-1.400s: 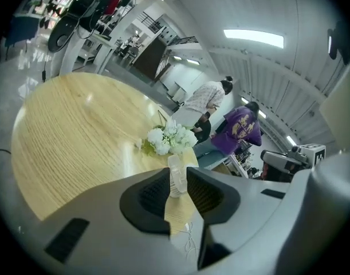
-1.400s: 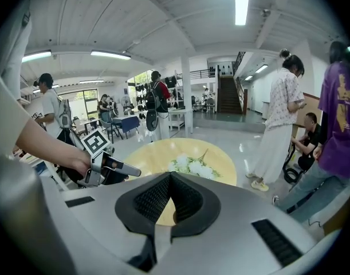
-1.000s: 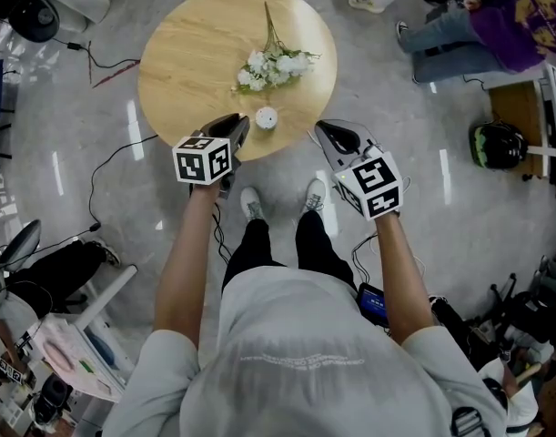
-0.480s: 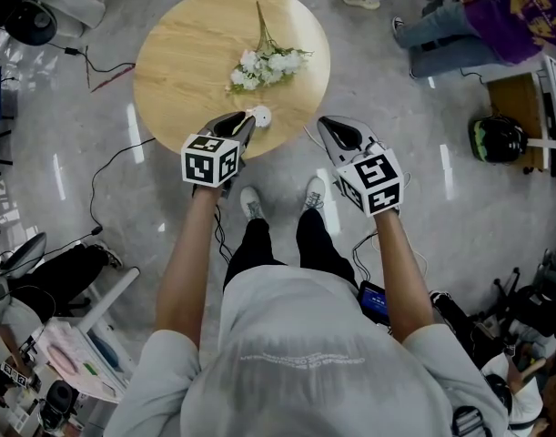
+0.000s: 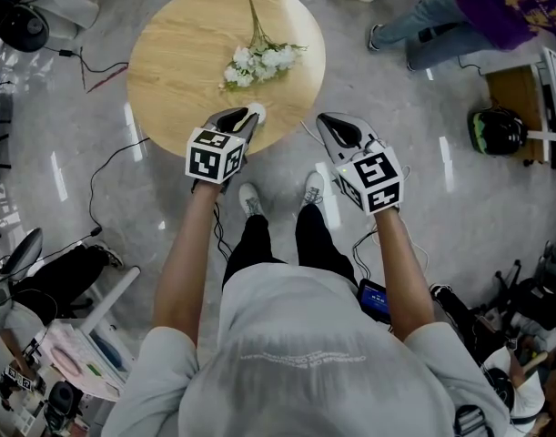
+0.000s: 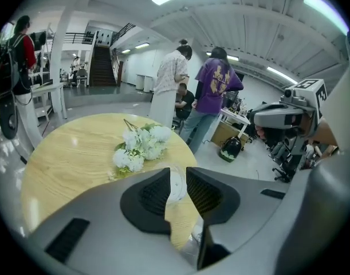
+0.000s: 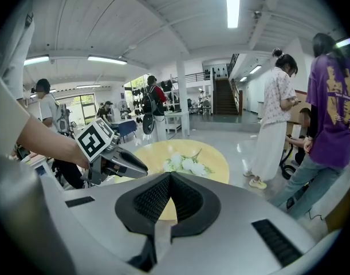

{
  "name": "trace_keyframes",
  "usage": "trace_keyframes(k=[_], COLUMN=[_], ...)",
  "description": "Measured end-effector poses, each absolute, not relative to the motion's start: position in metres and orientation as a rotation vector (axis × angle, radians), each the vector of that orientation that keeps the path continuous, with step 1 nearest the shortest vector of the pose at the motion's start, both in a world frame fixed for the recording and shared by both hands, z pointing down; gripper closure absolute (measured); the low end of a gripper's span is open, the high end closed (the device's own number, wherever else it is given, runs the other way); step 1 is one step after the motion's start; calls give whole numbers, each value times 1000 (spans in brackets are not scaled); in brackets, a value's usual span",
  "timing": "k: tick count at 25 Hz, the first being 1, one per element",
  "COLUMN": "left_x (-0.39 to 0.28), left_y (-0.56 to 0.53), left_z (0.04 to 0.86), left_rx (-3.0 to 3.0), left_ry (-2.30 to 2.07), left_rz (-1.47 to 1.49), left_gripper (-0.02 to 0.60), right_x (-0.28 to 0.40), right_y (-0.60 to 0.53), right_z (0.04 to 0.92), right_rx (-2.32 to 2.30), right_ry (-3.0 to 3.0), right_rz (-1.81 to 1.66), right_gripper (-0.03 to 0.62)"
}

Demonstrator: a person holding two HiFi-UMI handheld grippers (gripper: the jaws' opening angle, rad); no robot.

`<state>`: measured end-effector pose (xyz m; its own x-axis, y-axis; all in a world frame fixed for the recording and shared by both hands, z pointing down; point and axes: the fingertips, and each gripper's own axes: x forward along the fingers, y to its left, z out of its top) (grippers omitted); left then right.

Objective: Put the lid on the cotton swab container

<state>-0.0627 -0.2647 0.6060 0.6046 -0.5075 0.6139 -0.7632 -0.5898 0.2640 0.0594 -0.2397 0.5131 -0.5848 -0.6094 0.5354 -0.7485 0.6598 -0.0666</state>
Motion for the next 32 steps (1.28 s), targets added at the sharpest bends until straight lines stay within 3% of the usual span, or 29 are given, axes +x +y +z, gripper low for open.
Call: trace_keyframes(k=[24, 32], left_x=[-39, -39], left_y=[-269, -271], left_z=[638, 639], left_rx=[2369, 2386], left_ry=[-964, -1017], left_rz=[891, 777], left_gripper=[485, 488], right_x=[72, 78], right_y=[-239, -240], right_z=[530, 530], right_rx=[1071, 1084], right_ry=[-2372, -2362], right_rz=[446, 448], right_gripper=[566, 566])
